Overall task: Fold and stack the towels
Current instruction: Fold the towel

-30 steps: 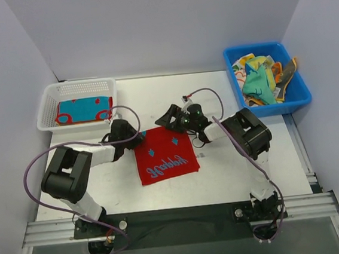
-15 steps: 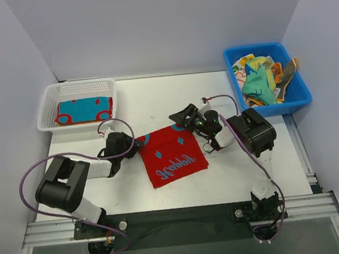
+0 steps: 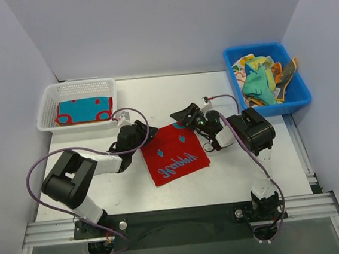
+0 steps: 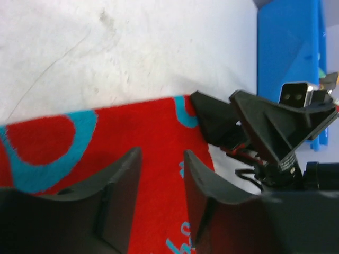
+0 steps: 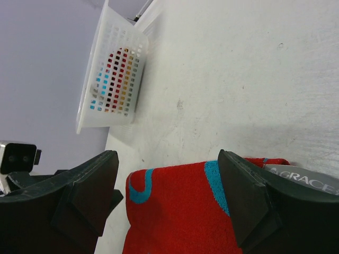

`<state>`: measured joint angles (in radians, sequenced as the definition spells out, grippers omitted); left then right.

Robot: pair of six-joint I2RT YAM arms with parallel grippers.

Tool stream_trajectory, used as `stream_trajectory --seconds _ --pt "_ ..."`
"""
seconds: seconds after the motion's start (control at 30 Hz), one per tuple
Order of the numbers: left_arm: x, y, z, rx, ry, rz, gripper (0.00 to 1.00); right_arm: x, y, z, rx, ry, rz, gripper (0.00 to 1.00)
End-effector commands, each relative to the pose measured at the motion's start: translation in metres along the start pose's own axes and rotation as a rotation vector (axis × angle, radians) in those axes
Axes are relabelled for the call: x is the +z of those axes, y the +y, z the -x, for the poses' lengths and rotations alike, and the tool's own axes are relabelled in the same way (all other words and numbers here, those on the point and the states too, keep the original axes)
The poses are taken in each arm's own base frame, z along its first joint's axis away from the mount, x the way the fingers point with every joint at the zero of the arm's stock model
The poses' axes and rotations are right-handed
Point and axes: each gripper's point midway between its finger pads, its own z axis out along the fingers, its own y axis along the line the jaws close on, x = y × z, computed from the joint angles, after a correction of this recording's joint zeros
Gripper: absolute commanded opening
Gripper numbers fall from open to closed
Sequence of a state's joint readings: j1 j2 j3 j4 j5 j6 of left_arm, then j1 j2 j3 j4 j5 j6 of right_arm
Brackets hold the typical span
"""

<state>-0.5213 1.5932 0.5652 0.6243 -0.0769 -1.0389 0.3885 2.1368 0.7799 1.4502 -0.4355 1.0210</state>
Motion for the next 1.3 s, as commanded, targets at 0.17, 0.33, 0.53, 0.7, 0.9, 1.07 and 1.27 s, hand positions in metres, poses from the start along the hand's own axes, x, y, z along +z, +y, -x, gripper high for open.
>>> stream_trajectory --seconds 0.17,0.33,0.53,0.7,0.9,1.07,1.27 --pt "0.033 0.039 0.021 -0.05 -0.126 0.022 0.39 -0.012 -0.052 -0.023 -0.008 0.065 -0.167 0.78" --pt "0.027 0.081 0.015 -0.082 -0.132 0.096 0.33 -0.015 -0.061 -0.027 -0.004 0.073 -0.193 0.78" --pt "0.006 0.112 0.027 -0.1 -0.191 0.169 0.32 -0.018 -0.068 -0.028 -0.013 0.074 -0.224 0.78" --pt "-0.011 0.099 0.049 -0.104 -0.257 0.135 0.3 -0.017 -0.069 -0.028 -0.011 0.071 -0.226 0.78" --pt "-0.03 0.042 0.068 -0.078 -0.289 0.018 0.31 -0.015 -0.066 -0.027 -0.016 0.074 -0.219 0.78" --pt "-0.047 -0.003 0.054 -0.023 -0.238 -0.056 0.31 -0.014 -0.064 -0.028 -0.018 0.077 -0.215 0.78" --pt "-0.044 0.013 0.004 -0.045 -0.098 -0.031 0.3 -0.012 -0.064 -0.028 -0.024 0.08 -0.212 0.78"
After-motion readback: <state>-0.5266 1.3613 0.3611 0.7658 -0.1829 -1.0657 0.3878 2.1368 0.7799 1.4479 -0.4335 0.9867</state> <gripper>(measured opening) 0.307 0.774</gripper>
